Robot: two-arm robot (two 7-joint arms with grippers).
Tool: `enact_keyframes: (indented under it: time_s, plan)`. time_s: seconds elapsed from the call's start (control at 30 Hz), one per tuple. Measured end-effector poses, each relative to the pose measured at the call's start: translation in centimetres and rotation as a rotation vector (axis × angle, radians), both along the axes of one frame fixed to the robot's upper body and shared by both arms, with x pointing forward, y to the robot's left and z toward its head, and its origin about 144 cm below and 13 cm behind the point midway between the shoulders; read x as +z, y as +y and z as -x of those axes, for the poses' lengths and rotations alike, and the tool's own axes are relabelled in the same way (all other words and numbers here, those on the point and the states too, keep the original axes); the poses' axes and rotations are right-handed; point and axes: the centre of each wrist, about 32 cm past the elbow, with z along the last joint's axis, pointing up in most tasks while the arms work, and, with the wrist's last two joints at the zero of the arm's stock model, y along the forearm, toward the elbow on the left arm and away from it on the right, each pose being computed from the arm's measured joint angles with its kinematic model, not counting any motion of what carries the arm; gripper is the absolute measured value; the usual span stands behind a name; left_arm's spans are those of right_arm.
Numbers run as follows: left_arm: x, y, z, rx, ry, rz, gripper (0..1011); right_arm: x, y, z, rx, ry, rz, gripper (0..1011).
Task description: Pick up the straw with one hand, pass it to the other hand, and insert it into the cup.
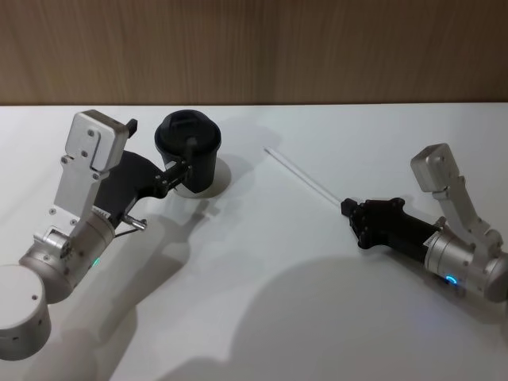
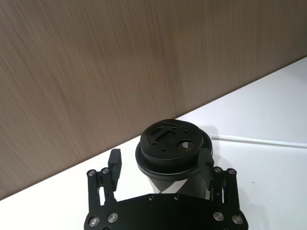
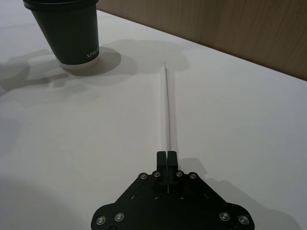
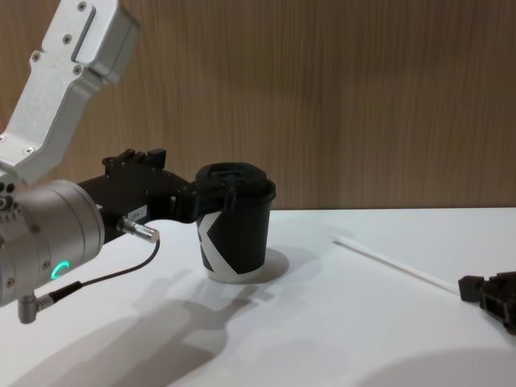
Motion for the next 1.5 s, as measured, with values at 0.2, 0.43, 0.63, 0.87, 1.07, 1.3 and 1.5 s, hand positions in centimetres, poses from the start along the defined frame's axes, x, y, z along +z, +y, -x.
enact_keyframes:
  time_s: [0.2, 0.43, 0.63, 0.87, 1.07, 1.3, 1.5]
  plan:
    - [0.0, 0.0, 0.0, 0.000, 0.000, 0.000, 1000, 0.0, 0.1, 0.0, 0.001, -0.008, -0.004, 2]
    - [0.0, 0.0, 0.0, 0.000, 0.000, 0.000, 1000, 0.6, 0.2, 0.0, -0.005, -0.058, -0.056, 2]
    - [0.0, 0.0, 0.0, 0.000, 0.000, 0.000, 1000, 1.7, 0.3, 0.0, -0.010, -0.122, -0.127, 2]
    - [0.0, 0.0, 0.0, 0.000, 0.000, 0.000, 1000, 3.4, 0.3, 0.0, -0.009, -0.210, -0.218, 2]
    - [0.0, 0.0, 0.0, 0.000, 0.000, 0.000, 1000, 4.8, 0.5, -0.1, 0.006, -0.284, -0.304, 2]
    - [0.0, 0.0, 0.0, -0.001, 0.001, 0.001, 999, 6.1, 0.9, -0.4, 0.035, -0.361, -0.416, 2]
    - [0.4, 0.1, -0.1, -0.034, 0.005, 0.024, 1000, 6.6, 1.5, -0.7, 0.065, -0.406, -0.501, 2]
